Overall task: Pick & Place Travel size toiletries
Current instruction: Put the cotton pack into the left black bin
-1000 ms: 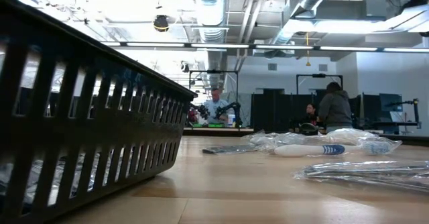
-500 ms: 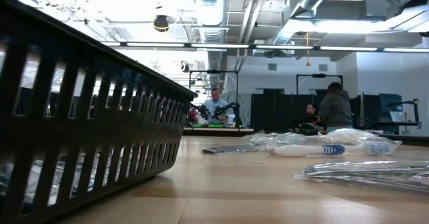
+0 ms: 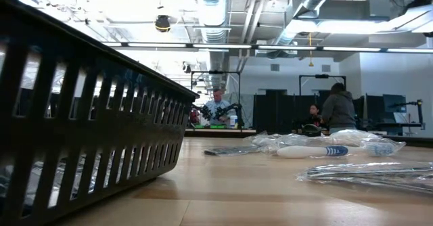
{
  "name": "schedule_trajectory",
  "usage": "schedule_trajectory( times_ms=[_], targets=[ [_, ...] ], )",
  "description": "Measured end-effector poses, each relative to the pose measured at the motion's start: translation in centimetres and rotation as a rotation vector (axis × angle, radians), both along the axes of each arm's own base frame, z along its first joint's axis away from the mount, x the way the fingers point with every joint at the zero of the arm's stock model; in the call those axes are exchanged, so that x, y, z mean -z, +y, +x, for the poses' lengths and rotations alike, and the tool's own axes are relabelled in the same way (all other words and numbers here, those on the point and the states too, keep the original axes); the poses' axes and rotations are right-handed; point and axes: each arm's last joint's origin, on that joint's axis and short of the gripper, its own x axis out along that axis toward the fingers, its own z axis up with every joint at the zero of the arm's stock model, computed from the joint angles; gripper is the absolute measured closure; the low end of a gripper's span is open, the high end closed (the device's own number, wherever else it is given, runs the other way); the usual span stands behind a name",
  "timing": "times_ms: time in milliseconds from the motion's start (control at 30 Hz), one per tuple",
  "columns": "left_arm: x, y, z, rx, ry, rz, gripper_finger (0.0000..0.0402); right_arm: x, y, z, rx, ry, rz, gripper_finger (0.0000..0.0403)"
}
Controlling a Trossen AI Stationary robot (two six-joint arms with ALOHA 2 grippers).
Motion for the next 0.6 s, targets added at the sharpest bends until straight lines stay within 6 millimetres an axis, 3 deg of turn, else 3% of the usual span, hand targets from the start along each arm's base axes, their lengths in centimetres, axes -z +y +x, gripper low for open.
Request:
schedule_trajectory(
  times_ms=[333,600],
  targets=[
    [3.4,1.6,-0.8,-0.072,0.098,0.061,0.0401,0.0,0.0,0.0,0.001,0.001,0.0,0.0137],
    [3.7,1.9,-0.8,-0.095,0.048,0.107,0.0394,0.0,0.0,0.0,0.001,0.0,0.0,0.0137]
  ],
)
